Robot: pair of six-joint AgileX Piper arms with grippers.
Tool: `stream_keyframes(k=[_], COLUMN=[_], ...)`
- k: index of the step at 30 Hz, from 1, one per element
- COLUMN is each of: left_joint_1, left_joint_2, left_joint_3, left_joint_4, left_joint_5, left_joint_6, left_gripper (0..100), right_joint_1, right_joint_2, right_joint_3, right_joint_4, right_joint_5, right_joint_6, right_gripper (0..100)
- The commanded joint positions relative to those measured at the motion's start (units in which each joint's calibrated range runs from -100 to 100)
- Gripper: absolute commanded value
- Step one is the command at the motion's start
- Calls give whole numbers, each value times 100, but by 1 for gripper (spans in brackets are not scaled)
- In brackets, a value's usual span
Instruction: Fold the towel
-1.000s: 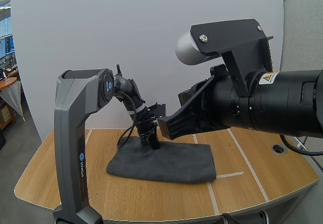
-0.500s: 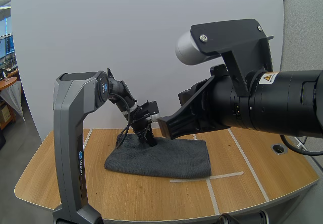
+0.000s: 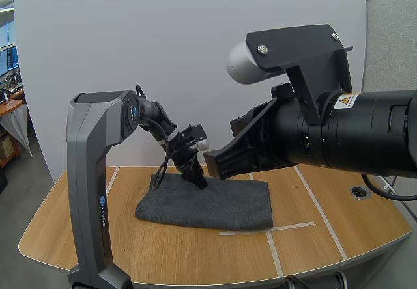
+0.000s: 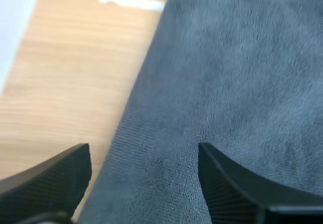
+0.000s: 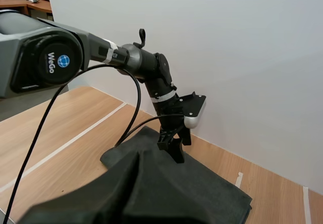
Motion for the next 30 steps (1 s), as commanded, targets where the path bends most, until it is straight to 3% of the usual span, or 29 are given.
stream_keyframes(k=[1, 16, 24, 27, 30], left_joint_1=[7, 7, 7, 7, 7], left_joint_2=[-540, -2826, -3323, -3323, -3337], left_joint_3=[-48, -48, -48, -48, -48], left_joint_4=[-96, -171, -171, -171, -133], left_joint_5=[32, 32, 32, 32, 32], left_joint_6=[-129, -764, -853, -853, -853], left_gripper=[100, 100, 100, 100, 100], right_joint_1=[3, 81, 81, 81, 81], right_joint_2=[-61, -61, -61, -61, -47], right_joint_3=[-45, -45, -45, -45, -45], right_joint_4=[-3, -2, -35, -332, -1191], right_joint_5=[0, 0, 0, 0, 0], right_joint_6=[13, 13, 22, 305, 1059], right_gripper=[0, 0, 0, 0, 0])
